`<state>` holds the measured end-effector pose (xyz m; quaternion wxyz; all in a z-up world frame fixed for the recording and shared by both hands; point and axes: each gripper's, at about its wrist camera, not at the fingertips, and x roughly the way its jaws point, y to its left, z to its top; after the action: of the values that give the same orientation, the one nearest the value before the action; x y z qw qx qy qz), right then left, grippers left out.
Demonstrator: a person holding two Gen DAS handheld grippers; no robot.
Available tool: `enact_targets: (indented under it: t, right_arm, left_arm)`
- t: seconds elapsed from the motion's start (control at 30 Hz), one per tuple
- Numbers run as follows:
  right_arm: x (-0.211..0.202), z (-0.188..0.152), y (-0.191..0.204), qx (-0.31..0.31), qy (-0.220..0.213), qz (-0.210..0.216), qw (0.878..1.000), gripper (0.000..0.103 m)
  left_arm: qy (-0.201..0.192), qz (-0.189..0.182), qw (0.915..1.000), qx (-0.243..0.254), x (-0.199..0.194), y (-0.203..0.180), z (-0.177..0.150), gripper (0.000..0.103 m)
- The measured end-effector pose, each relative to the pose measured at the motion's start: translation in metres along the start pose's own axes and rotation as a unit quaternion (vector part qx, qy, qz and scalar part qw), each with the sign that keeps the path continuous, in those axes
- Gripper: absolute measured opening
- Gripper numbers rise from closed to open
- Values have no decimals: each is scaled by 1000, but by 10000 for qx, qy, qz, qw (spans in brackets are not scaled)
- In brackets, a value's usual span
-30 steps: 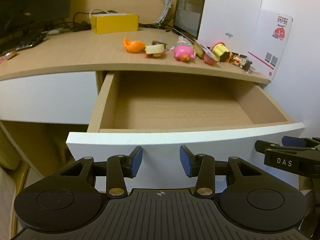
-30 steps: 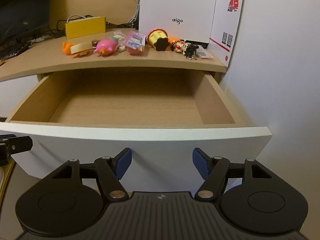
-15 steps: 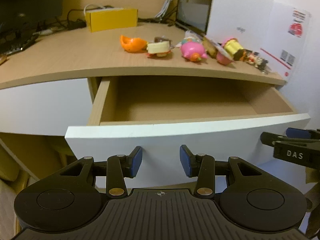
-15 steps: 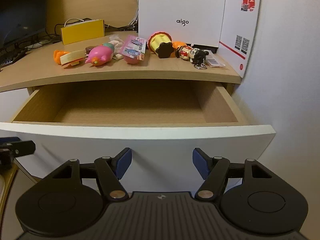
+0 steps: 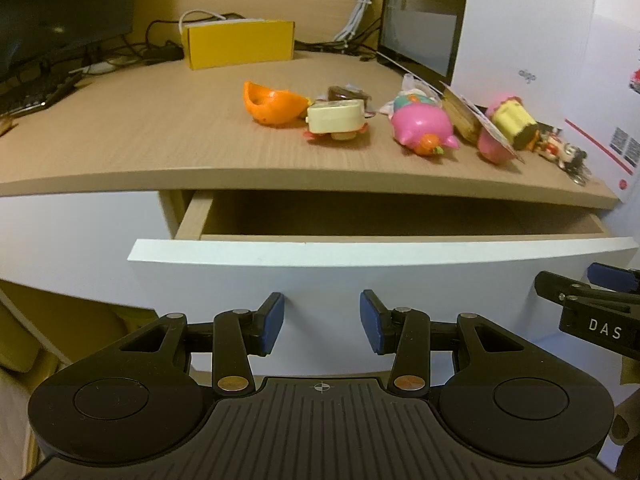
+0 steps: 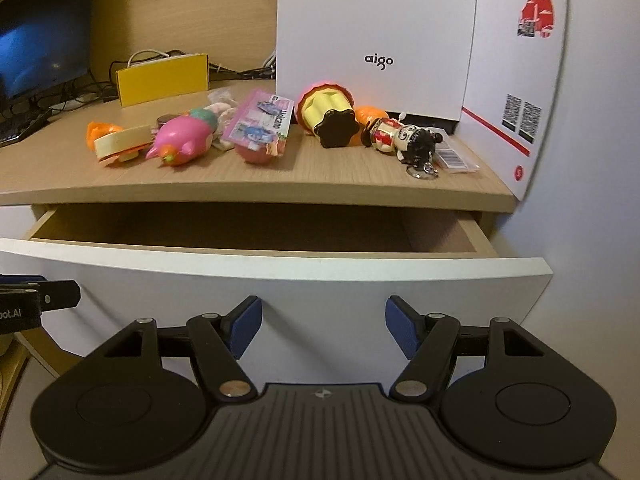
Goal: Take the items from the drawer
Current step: 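Open the right tool to release the figure keychain on the desk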
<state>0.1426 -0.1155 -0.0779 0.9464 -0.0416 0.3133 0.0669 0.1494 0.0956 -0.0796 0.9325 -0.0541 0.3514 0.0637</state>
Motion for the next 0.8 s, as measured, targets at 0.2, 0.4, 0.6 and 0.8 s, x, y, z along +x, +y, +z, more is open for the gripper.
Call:
enact_targets:
  t: [0.2, 0.4, 0.6, 0.8]
  right_arm:
    - [24, 12, -5, 1, -11, -13, 10000, 68]
    - [46, 24, -6, 53, -45, -47, 10000, 68]
    - [57, 28, -6, 72, 40, 17, 10000, 72]
    - [55, 31, -11, 222, 132, 0, 9997, 72]
  left_arm:
    - [3, 74, 10000, -26, 22, -2, 14, 46]
    - [-37, 152, 9999, -54, 41, -2, 29, 46]
    - [146, 96, 9997, -145, 54, -2, 36, 59]
    - [288, -211, 9989, -320, 66, -9, 39, 97]
